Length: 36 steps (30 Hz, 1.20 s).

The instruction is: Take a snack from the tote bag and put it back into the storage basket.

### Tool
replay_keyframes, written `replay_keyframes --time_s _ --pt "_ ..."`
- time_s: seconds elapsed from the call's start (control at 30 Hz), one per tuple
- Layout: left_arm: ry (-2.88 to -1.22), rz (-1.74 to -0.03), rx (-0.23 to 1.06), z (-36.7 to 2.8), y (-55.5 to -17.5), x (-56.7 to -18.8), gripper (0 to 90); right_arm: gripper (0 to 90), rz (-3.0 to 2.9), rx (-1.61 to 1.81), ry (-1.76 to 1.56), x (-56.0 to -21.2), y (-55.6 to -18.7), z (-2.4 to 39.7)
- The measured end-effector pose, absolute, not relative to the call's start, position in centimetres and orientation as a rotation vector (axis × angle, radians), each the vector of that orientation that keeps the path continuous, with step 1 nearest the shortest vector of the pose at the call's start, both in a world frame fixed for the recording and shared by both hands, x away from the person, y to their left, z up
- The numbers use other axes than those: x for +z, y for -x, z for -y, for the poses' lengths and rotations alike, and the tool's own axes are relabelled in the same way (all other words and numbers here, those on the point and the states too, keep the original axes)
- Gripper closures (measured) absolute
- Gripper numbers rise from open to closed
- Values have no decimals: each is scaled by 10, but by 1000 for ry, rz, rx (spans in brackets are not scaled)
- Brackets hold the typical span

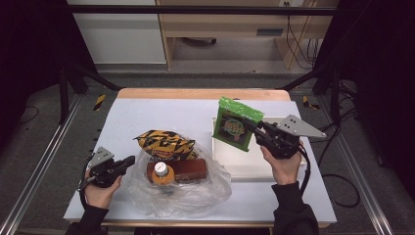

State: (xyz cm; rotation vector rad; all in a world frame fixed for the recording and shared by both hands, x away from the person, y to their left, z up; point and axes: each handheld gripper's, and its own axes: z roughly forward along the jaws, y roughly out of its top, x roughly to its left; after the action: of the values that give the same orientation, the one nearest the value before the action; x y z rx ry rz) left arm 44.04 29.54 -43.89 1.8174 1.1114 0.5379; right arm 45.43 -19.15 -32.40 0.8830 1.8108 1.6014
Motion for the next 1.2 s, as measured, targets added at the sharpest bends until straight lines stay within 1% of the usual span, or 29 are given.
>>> replay_keyframes --time_s 0.43,0.8,1.2 --pt "-1822 -1106 545 -295 -440 -438 899 769 -1804 1532 -941 -338 -479 202" --pt "-1822 -1105 546 -295 -440 -438 900 769 -1864 1466 -975 -362 -504 194" --pt "-1825 -1104 550 -295 -440 -438 900 769 -1901 1421 -1023 -384 -522 190"
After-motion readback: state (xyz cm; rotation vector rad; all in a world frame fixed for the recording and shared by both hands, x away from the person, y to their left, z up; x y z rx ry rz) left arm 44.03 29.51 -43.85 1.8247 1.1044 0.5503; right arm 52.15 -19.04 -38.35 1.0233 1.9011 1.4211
